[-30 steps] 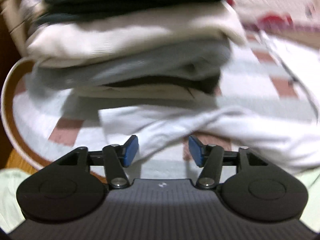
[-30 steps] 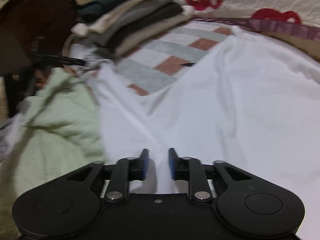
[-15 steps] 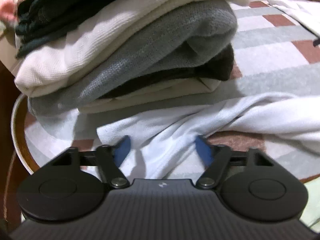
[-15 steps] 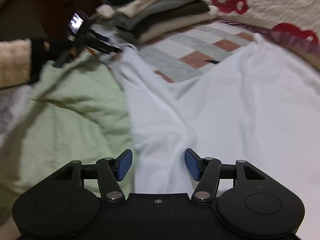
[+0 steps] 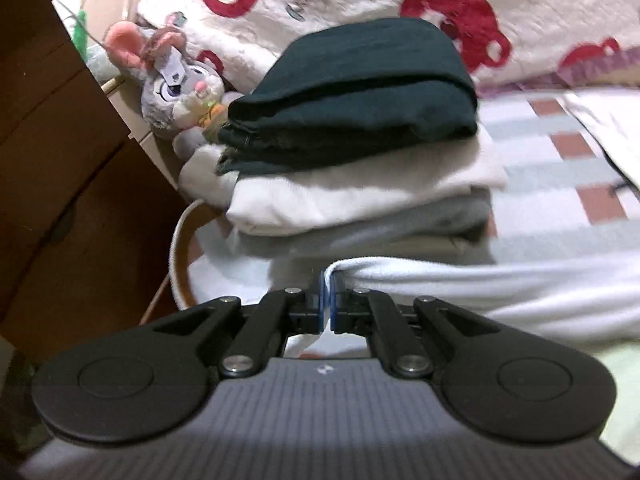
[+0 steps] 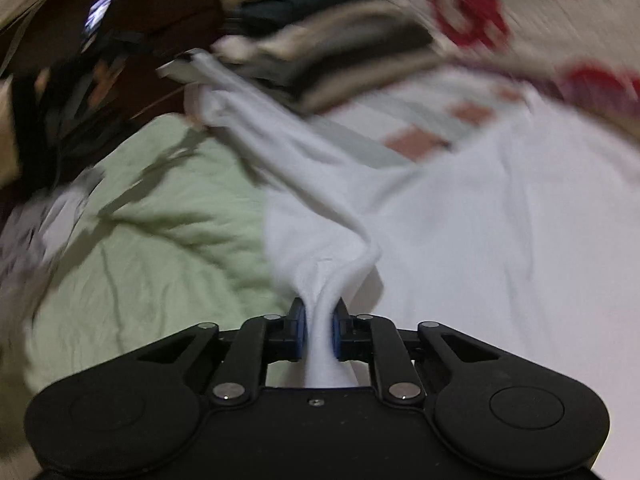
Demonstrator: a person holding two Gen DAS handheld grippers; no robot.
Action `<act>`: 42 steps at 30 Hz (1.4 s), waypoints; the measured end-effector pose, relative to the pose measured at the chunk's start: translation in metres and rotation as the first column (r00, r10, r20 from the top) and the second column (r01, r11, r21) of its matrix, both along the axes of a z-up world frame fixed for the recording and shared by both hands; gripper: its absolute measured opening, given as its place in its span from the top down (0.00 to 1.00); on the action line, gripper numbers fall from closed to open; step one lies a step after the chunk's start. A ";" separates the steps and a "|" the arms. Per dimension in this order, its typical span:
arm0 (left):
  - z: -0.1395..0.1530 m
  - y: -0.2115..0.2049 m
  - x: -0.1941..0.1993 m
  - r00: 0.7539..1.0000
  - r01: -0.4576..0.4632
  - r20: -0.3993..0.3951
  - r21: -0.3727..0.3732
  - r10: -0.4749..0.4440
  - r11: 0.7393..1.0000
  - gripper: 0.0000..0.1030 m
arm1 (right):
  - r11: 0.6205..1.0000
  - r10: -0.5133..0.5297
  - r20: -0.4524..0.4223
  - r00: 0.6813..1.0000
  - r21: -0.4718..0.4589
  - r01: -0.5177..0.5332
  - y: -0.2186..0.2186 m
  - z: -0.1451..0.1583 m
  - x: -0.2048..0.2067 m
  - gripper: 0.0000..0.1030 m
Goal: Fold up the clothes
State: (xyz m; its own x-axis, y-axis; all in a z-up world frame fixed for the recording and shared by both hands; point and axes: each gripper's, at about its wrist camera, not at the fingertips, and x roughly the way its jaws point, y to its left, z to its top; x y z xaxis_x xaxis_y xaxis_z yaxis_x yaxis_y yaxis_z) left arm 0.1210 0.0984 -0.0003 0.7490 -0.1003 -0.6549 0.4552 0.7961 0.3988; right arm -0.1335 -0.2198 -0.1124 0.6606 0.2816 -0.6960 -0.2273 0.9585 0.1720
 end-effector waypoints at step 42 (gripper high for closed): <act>-0.158 0.047 0.088 0.801 -0.556 -0.511 -0.439 0.313 0.706 0.25 | 0.997 -0.066 -0.066 0.996 0.040 0.069 0.044 0.010 -0.010 0.62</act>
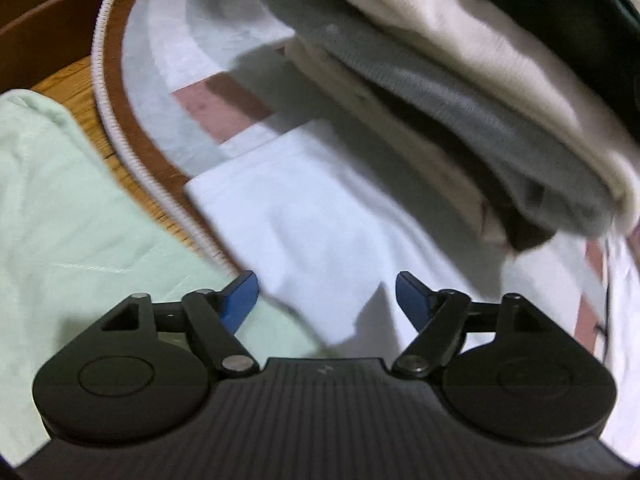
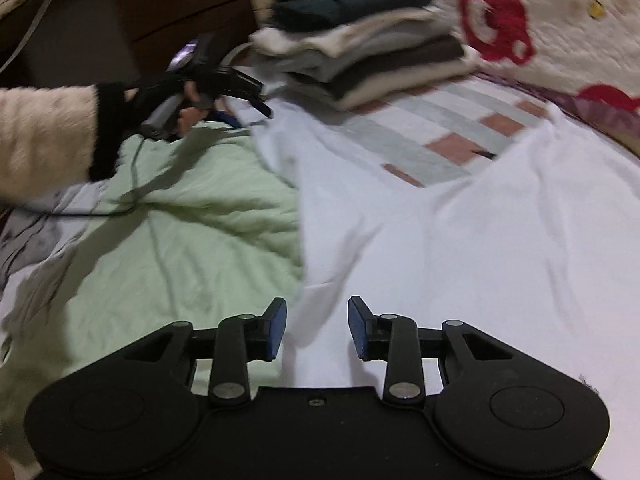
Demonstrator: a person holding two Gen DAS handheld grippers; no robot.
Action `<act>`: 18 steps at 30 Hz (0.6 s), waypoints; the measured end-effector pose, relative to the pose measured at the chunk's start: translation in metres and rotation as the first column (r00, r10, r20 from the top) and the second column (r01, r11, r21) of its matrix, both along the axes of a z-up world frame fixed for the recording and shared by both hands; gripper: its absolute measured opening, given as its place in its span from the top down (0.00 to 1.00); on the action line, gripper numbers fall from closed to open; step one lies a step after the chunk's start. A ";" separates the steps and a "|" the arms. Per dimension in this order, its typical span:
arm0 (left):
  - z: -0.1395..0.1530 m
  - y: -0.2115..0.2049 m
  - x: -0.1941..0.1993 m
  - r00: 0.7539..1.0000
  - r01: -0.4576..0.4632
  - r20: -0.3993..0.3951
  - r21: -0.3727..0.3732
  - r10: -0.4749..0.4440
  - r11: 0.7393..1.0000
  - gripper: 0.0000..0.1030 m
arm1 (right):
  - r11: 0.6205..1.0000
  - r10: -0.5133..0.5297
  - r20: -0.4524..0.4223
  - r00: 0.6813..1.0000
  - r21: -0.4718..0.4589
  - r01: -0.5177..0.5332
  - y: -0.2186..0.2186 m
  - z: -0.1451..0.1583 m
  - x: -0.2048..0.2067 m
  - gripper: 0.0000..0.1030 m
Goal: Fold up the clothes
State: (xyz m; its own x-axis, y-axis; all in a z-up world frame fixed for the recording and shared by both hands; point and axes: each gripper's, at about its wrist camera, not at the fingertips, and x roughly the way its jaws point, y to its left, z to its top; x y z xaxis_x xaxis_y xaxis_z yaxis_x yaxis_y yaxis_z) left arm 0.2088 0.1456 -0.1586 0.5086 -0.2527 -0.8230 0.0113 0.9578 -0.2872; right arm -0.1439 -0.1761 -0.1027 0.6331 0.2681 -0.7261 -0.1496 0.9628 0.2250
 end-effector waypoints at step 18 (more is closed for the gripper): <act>0.052 -0.012 -0.012 0.943 0.072 0.274 0.390 -0.190 0.918 0.99 | 0.992 0.086 0.060 0.994 -0.097 -0.080 0.020 -0.006 0.012 0.97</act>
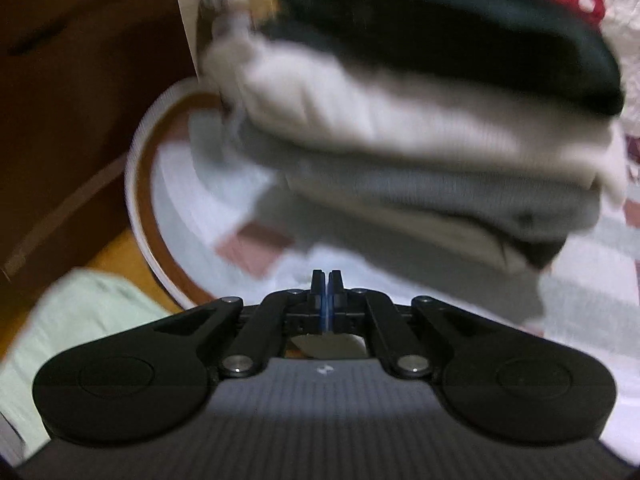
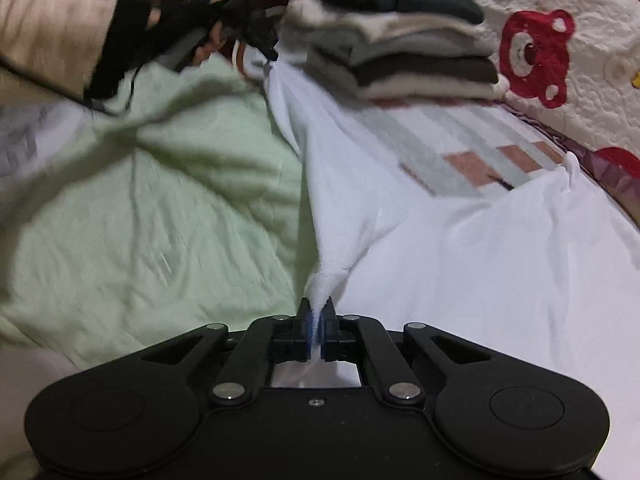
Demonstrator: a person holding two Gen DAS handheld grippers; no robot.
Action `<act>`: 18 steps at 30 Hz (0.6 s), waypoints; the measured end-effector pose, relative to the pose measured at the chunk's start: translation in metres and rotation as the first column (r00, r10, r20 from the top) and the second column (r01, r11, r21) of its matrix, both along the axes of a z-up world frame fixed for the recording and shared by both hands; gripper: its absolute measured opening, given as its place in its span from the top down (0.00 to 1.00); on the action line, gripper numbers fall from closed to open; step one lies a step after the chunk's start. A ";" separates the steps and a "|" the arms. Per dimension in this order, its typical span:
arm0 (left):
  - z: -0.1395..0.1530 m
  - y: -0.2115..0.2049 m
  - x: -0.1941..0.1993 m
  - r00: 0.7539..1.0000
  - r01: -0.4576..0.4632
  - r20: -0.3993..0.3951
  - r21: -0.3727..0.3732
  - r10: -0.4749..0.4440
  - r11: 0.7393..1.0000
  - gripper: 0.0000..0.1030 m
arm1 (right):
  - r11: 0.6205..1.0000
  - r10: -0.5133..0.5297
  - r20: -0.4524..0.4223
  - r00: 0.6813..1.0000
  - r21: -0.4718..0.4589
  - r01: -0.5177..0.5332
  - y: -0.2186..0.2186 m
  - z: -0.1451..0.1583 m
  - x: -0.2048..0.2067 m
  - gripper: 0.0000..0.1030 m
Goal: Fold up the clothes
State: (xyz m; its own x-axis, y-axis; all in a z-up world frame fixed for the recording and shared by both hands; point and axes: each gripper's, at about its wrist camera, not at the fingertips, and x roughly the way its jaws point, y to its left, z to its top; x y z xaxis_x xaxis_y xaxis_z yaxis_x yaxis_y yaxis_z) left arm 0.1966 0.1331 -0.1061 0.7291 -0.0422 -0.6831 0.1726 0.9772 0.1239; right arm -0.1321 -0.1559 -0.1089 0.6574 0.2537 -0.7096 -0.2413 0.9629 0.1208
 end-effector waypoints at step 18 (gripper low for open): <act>-0.025 0.030 -0.032 0.957 -0.100 -0.287 -0.430 -0.031 0.897 0.59 | 0.876 -0.285 -0.147 0.947 0.360 0.320 -0.083 -0.008 0.018 0.95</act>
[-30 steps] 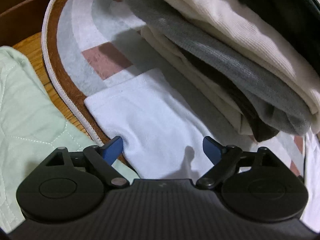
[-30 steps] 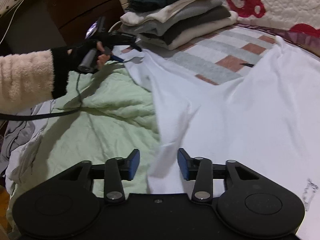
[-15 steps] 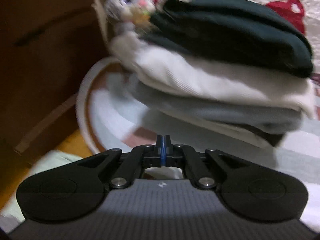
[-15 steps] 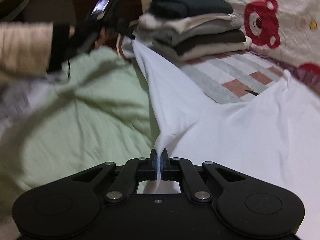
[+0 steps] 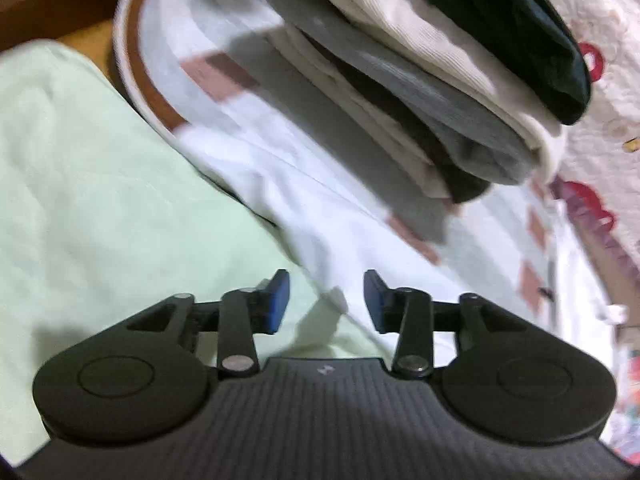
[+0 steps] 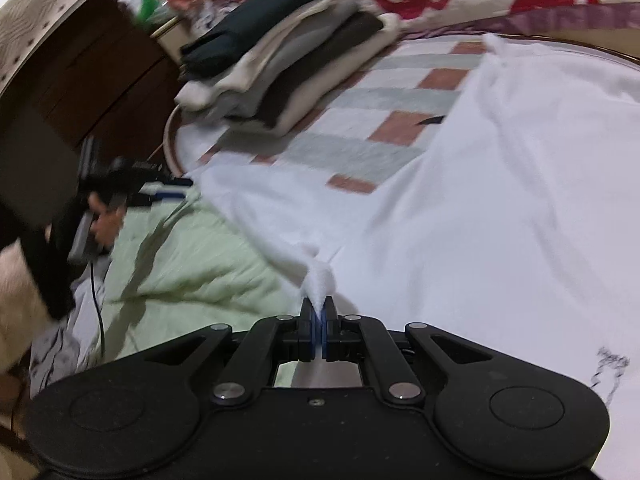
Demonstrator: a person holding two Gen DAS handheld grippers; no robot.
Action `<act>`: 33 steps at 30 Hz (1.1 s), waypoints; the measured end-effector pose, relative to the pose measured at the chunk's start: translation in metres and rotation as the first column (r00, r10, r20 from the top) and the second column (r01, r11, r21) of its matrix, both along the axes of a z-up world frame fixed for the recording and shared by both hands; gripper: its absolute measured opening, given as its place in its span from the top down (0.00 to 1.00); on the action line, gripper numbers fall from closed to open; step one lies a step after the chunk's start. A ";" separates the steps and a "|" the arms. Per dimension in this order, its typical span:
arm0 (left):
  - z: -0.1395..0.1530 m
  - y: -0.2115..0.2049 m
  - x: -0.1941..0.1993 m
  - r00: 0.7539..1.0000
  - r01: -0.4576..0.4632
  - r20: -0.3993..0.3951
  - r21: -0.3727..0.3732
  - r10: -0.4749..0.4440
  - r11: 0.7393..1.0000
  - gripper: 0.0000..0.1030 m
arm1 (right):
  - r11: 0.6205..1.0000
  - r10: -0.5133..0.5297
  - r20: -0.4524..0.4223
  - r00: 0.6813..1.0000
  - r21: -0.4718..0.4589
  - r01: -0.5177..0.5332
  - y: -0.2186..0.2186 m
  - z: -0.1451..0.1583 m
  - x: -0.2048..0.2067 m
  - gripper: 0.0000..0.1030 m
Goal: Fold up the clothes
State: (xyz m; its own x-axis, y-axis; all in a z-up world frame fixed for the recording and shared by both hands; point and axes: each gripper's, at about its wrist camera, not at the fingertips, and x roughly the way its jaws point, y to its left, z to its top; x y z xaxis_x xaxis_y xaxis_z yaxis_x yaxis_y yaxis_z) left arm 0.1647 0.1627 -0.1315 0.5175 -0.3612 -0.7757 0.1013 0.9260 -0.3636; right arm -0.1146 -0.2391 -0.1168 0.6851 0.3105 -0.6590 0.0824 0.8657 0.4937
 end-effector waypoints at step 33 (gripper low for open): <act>0.066 -0.032 -0.004 0.974 0.080 0.194 0.176 -0.114 0.981 0.97 | 0.909 0.318 -0.026 0.948 -0.274 -0.313 0.061 0.015 -0.032 0.93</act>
State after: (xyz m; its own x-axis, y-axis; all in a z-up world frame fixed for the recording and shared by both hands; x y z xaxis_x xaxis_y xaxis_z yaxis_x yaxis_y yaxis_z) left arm 0.1603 0.1303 -0.0657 0.6385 -0.2923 -0.7120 0.2487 0.9538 -0.1685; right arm -0.1466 -0.1777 -0.1021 0.5942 0.3241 -0.7361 -0.2245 0.9457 0.2351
